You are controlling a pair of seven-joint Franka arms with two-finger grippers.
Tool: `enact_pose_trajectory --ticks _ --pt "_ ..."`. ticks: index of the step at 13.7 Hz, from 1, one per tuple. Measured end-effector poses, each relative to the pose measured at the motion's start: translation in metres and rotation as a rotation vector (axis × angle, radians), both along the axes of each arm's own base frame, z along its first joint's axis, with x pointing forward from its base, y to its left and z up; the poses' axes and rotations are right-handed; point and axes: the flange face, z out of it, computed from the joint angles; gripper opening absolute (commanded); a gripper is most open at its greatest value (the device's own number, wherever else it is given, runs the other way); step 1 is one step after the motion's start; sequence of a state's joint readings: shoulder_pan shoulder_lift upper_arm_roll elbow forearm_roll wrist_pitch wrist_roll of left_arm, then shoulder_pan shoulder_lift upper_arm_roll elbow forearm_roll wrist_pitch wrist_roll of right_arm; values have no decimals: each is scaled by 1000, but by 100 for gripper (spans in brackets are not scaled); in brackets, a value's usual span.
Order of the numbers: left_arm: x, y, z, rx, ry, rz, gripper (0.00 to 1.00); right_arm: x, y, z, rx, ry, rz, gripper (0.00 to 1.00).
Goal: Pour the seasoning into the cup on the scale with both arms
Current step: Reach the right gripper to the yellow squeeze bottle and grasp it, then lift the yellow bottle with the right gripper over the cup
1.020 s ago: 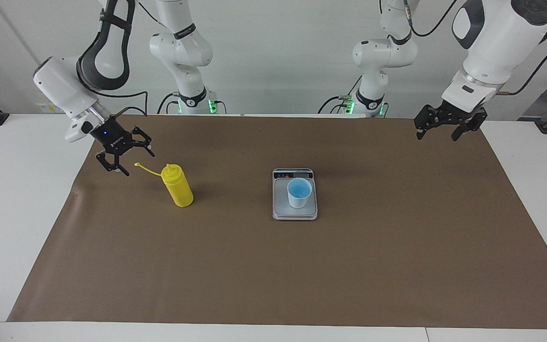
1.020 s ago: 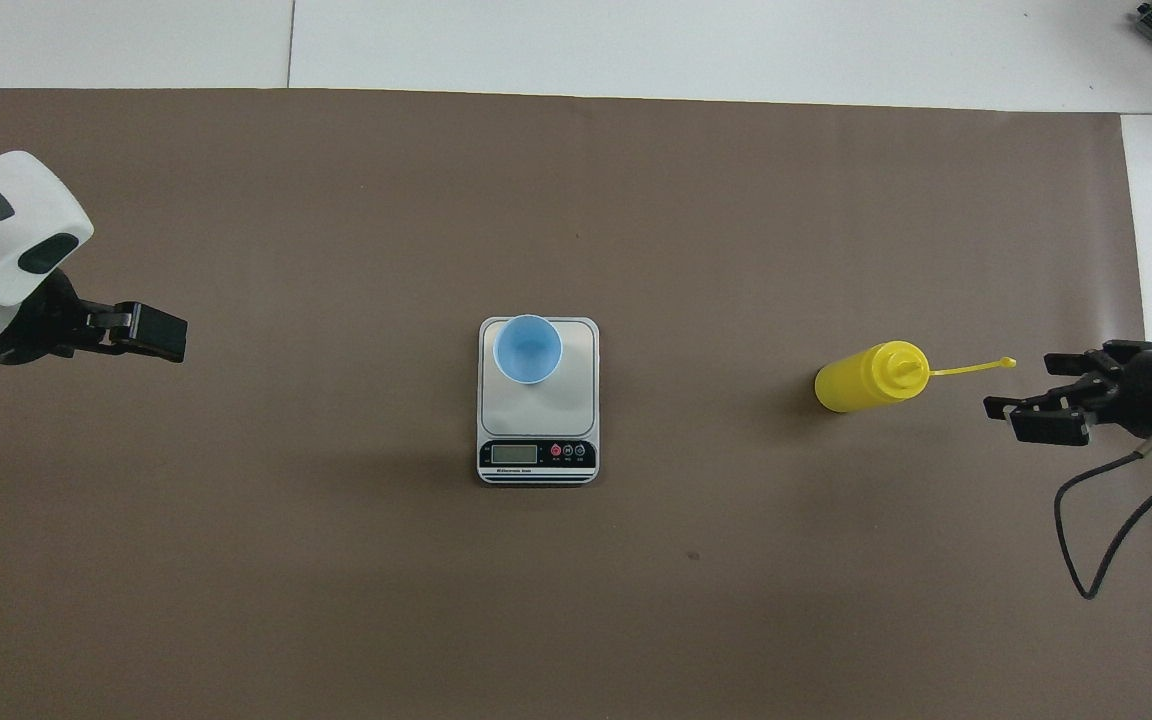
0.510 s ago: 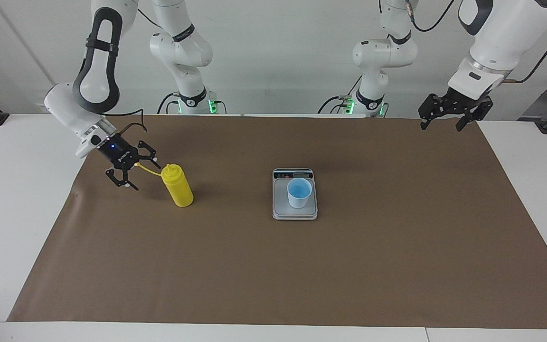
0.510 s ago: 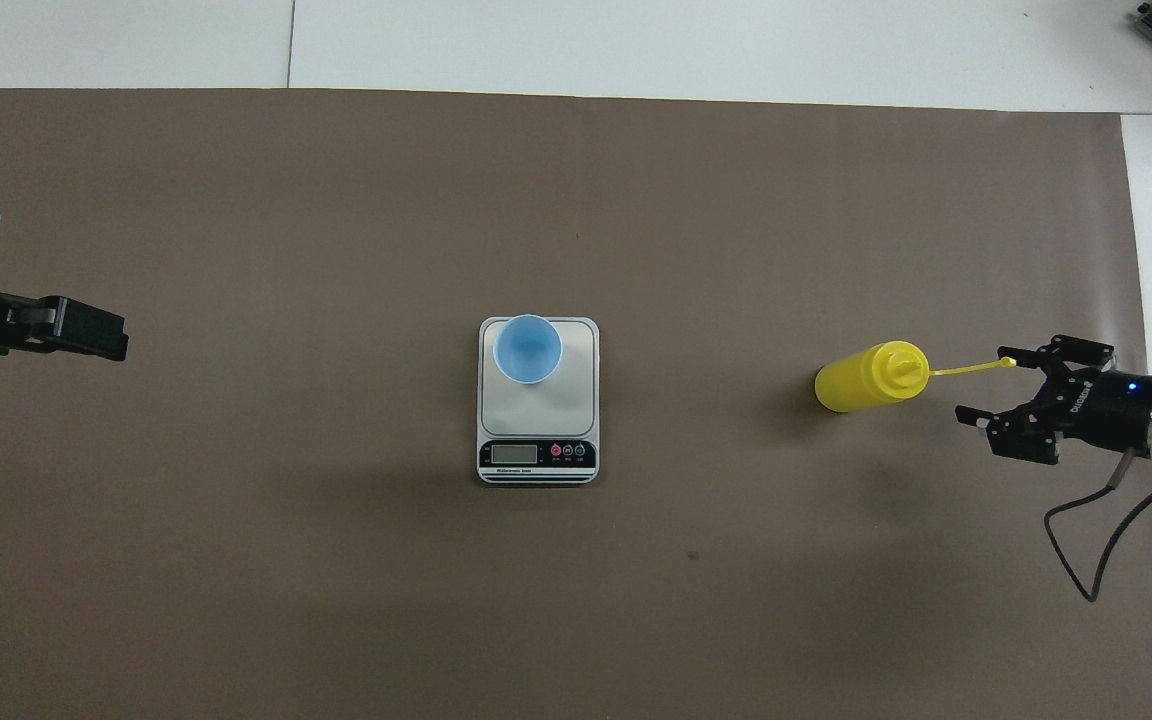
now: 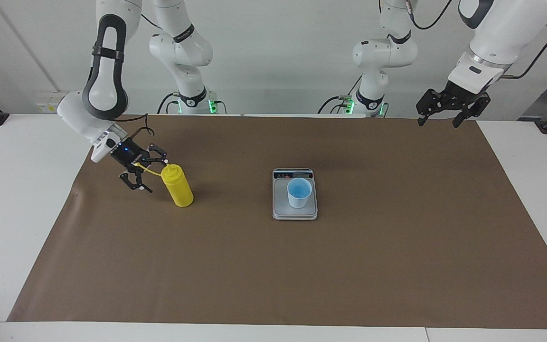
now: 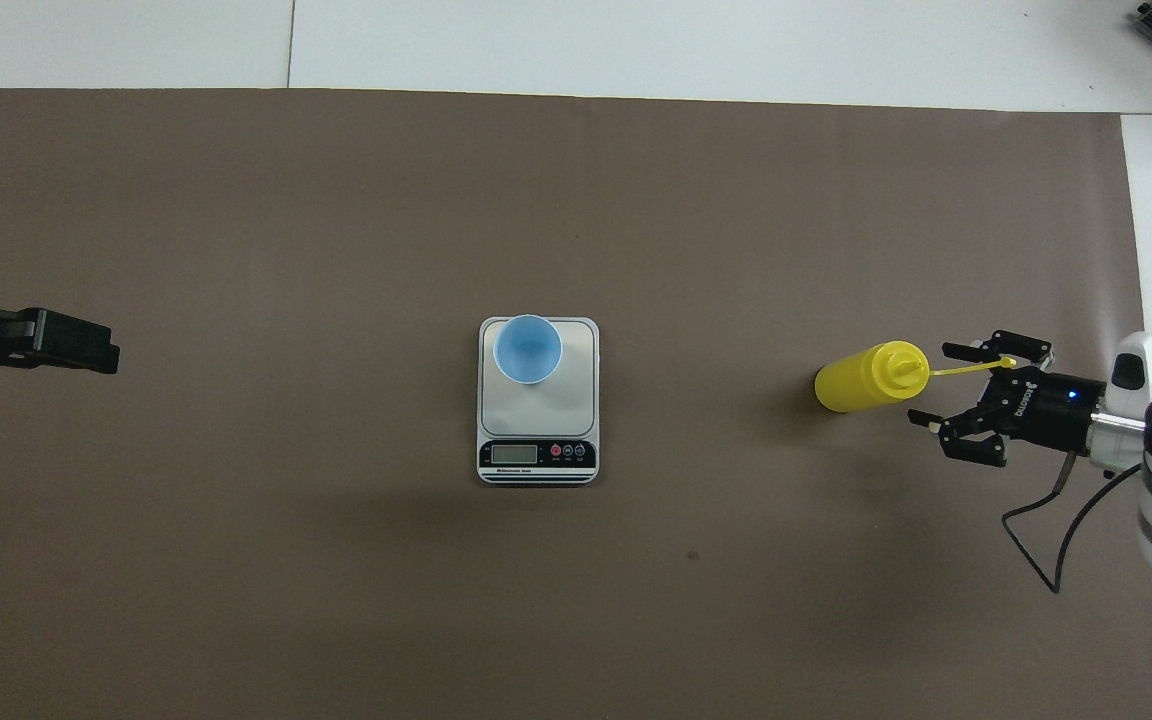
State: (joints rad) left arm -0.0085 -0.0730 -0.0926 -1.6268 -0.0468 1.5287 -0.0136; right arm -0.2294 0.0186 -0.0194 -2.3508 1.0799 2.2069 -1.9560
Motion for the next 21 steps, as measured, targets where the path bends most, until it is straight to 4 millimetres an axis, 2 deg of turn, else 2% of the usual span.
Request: enact_pose_trajectory --ticks 4,8,11,12,16,21 --pt "0 -1 -1 0 2 -2 100 0 15 -20 47 -28 15 100" --pt "0 0 -1 10 0 -18 100 3 28 -31 89 -36 9 100" --pt "0 3 -1 20 -2 -19 100 3 30 -36 91 -54 22 100" --pt "0 3 -1 21 -3 -18 100 3 30 -36 92 -57 24 85" --pt "0 3 -1 21 -2 -19 100 8 40 -32 125 -76 11 1" --pt "0 3 -1 21 -1 -21 100 19 47 -20 122 -105 26 0"
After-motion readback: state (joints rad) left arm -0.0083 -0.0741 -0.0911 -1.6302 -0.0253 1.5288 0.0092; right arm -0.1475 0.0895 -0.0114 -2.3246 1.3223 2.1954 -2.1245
